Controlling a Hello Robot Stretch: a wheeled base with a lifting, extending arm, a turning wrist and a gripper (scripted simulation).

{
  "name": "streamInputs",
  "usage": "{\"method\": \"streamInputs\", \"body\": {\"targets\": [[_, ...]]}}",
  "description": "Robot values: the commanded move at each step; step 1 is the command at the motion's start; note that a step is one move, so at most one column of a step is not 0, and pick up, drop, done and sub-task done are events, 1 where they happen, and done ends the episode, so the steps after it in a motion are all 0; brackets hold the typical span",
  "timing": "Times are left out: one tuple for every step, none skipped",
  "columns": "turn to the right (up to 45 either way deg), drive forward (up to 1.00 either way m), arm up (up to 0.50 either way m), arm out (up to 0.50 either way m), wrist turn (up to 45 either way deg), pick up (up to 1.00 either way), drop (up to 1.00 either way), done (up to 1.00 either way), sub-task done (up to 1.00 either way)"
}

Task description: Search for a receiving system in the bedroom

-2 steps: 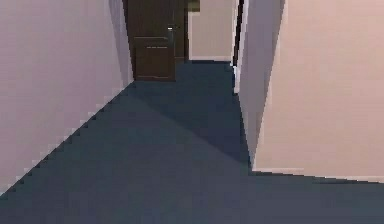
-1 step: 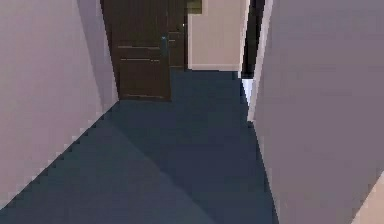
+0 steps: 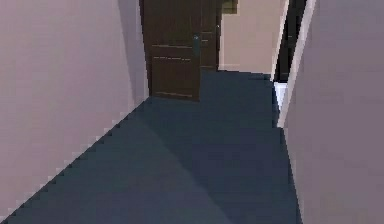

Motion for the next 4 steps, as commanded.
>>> {"method": "streamInputs", "body": {"targets": [[0.0, 0.3, 0.0, 0.0, 0.0, 0.0, 0.0, 0.0, 0.0], [9.0, 0.0, 0.0, 0.0, 0.0, 0.0, 0.0, 0.0, 0.0], [0.0, 1.0, 0.0, 0.0, 0.0, 0.0, 0.0, 0.0, 0.0], [0.0, 1.0, 0.0, 0.0, 0.0, 0.0, 0.0, 0.0, 0.0]]}}
